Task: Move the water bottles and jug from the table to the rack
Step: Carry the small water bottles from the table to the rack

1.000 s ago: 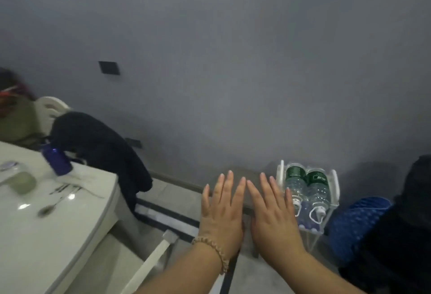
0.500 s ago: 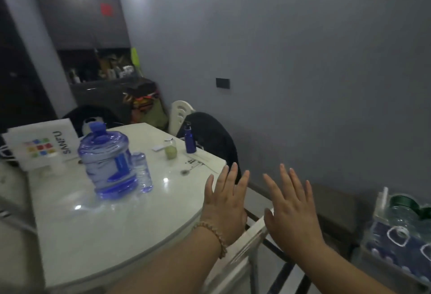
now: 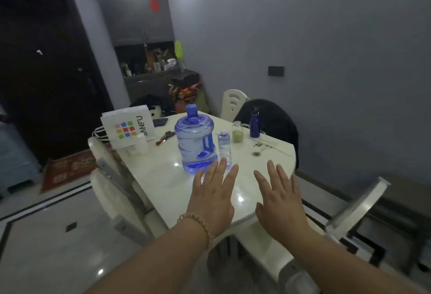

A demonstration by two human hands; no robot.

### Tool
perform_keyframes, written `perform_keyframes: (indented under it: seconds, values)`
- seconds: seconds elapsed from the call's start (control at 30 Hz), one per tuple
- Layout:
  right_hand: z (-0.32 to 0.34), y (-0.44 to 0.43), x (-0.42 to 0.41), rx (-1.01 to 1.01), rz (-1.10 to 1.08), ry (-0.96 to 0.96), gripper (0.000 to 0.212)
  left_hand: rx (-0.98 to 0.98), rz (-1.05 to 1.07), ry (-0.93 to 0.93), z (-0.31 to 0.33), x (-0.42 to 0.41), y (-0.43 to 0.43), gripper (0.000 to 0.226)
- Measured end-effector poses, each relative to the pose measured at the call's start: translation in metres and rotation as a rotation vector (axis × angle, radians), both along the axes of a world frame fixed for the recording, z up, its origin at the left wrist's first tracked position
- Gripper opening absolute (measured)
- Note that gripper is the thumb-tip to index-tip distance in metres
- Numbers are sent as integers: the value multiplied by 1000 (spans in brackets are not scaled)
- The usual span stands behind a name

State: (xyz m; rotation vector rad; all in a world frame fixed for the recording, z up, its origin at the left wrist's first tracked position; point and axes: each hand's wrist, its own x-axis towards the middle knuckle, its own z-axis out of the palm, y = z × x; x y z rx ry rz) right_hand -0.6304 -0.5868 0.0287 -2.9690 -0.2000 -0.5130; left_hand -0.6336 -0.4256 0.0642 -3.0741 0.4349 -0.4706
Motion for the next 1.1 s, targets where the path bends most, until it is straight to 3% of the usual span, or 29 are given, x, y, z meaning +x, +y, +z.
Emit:
perform_keyframes:
  seconds: [0.3,0.67,0.83,1.0,1.1]
  values:
    - [-19,76,72,-70,41,70,70,90,10,57,-35,64,70,76]
    - [-87,96,286,-52,20,113,76,152,-5,137,-93,264,92,76]
    - [-82,98,386,-118,37,91,76,62,-4,163,-115,340,86,94]
    - [-87,106,453,-220,39,68,77,115,-12,151,-136,383,87,78]
    - [-92,106,471,-249,30,82,76,119,-29,129,-145,402,89,80]
